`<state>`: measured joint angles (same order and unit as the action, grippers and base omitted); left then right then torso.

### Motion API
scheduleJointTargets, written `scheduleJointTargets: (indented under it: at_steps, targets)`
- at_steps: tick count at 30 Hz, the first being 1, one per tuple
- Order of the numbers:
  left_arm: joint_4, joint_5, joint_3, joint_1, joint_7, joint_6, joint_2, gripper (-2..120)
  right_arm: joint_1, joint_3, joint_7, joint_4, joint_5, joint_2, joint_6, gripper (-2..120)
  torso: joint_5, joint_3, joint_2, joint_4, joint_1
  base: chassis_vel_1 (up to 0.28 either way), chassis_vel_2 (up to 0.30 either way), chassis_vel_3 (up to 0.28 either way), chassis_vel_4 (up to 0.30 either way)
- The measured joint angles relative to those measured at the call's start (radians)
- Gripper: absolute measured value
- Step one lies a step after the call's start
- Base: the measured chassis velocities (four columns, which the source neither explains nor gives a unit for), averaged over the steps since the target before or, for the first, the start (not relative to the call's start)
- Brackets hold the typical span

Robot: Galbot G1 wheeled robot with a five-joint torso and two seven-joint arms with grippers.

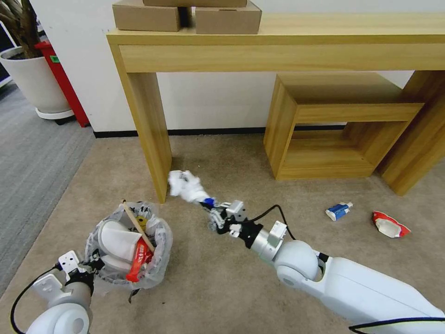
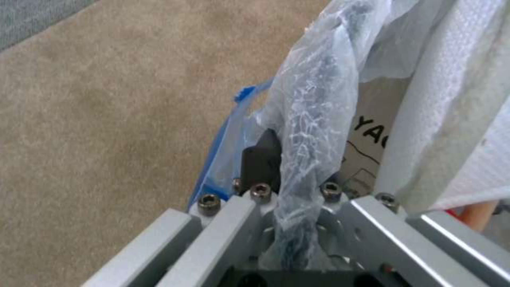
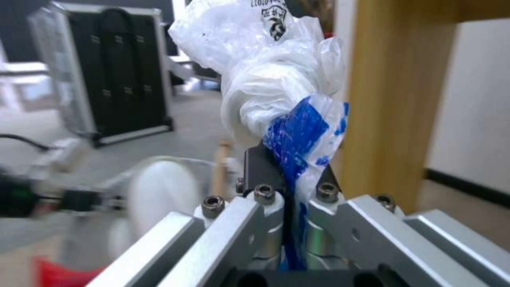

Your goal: Pick up the trash bin and place the garbage on the floor into it.

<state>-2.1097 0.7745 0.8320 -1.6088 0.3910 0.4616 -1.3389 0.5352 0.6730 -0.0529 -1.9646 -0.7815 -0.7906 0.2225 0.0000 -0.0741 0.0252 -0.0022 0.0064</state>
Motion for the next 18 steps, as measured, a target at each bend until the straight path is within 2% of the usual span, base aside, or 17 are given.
scheduleJointTargets:
  at_steps: [7, 9, 10, 13, 18]
  targets:
    - [-0.022, 0.017, 0.005, -0.004, 0.005, 0.005, 0.02, 0, -0.16, 0.185, 0.026, -0.01, -0.147, -0.039, 0.007, 0, 0.0001, 0.0, 0.0, 0.0001, 0.0, 0.0, 0.0, 0.0, 0.0]
    - [-0.03, 0.022, 0.008, -0.005, 0.007, 0.006, 0.023, 0, -0.22, 0.251, -0.007, -0.017, -0.177, -0.058, -0.016, 0, -0.0001, 0.0, 0.0, 0.0002, 0.0, 0.0, 0.0, 0.0, 0.0]
    - [-0.03, 0.022, 0.008, -0.005, 0.007, 0.006, 0.023, 0, -0.22, 0.251, -0.007, -0.017, -0.177, -0.058, -0.016, 0, -0.0001, 0.0, 0.0, 0.0002, 0.0, 0.0, 0.0, 0.0, 0.0]
    - [-0.048, 0.027, 0.01, -0.008, 0.009, 0.006, 0.024, 0, -0.318, 0.369, -0.093, -0.003, -0.21, -0.106, -0.061, 0, -0.0001, 0.0, 0.0, 0.0002, 0.0, 0.0, 0.0, 0.0, 0.0]
    - [-0.065, 0.029, 0.011, -0.011, 0.009, 0.007, 0.018, 0, -0.365, 0.427, -0.158, 0.044, -0.221, -0.164, -0.102, 0, 0.0, 0.0, 0.0, 0.0001, 0.0, 0.0, 0.0, 0.0, 0.0]
